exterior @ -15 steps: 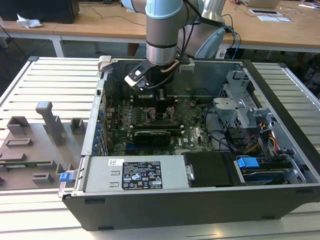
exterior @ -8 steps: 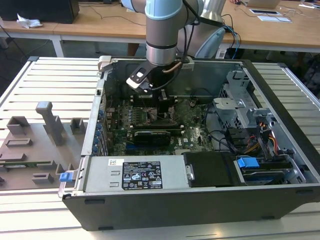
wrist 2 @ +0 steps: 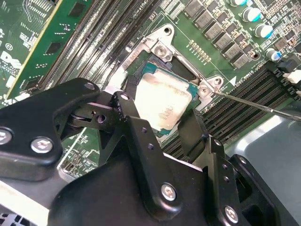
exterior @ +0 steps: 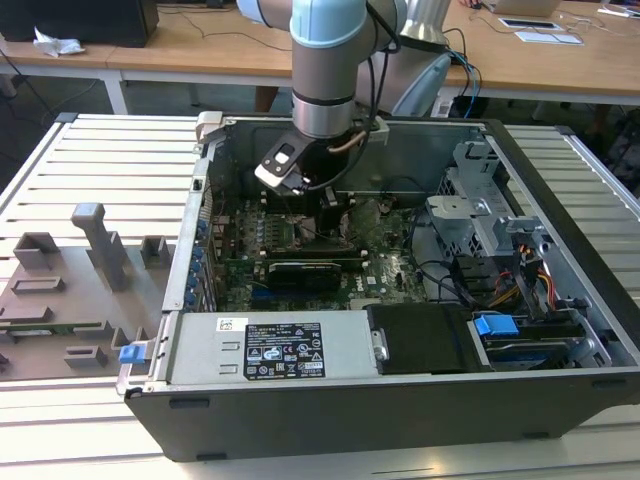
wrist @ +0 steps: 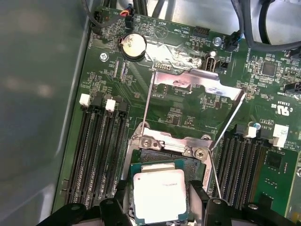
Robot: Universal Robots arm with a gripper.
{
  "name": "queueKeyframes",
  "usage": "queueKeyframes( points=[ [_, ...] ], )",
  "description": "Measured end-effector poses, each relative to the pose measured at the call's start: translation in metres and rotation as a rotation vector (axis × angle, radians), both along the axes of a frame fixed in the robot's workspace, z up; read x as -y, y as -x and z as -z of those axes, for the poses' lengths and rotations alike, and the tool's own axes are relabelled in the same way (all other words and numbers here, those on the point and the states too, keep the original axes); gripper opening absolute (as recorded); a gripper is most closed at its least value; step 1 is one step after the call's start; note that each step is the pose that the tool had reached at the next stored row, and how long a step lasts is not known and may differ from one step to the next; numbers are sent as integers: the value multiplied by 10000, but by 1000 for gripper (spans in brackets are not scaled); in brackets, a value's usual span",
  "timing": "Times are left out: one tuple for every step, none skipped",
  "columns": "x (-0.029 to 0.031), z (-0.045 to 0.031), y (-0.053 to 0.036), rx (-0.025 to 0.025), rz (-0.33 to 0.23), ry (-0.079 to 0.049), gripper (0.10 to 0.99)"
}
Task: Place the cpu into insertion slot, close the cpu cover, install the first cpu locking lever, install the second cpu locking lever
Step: 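Place the cpu into insertion slot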
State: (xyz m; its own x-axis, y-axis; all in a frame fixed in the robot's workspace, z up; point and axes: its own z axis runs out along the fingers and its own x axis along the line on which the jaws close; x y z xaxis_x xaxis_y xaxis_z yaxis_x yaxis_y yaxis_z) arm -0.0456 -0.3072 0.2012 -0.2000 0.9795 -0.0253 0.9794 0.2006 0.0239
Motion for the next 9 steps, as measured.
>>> queueKeyframes(
  points=[
    [6,5,0,0,-33,-33,620],
    [6,8,0,1,-45,-43,620],
    [6,14,0,1,-69,-51,620],
    [6,19,0,0,-90,-55,620],
    [7,26,0,-2,-109,-66,620],
    [6,33,0,0,-116,-76,620],
    [6,34,0,-1,-117,-79,620],
    [6,35,0,-1,-118,-81,620],
    [6,35,0,-1,-118,-83,620]
  ],
)
